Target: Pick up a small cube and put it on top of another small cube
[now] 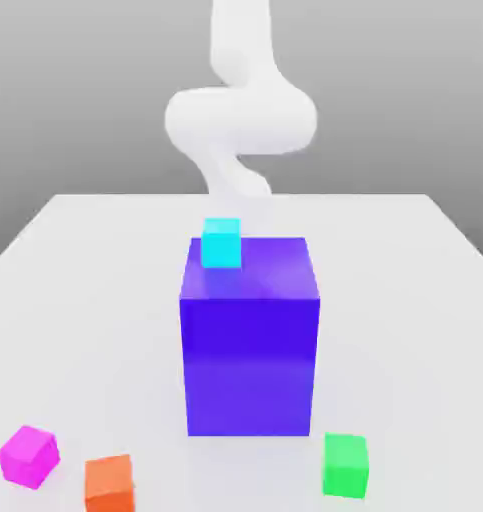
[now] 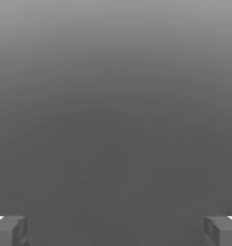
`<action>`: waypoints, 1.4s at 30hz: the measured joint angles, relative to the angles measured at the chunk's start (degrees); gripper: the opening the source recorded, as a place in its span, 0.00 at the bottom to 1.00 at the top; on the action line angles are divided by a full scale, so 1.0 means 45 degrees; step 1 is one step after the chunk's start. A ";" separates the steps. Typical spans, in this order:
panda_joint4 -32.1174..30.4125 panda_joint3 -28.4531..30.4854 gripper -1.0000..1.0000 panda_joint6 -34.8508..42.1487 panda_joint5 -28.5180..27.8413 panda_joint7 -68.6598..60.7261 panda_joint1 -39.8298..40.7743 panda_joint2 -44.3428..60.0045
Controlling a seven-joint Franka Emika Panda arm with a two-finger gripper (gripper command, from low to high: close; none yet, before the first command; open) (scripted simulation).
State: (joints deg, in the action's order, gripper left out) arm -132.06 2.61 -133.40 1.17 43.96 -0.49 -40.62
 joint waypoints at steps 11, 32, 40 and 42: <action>-0.0280 0.2433 0.50 -0.1593 0.1555 -0.2143 -0.0185 0.5136; -0.0461 0.3326 0.50 -0.5301 0.4016 -0.5623 0.2533 1.4607; -0.0238 0.2709 0.00 -0.5966 0.4559 -0.6032 0.3047 1.5527; -0.0360 0.3023 0.00 -0.5620 0.4242 -0.5800 0.2801 1.5049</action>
State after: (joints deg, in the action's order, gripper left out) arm -133.69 16.22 -158.69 20.26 17.86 12.12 27.10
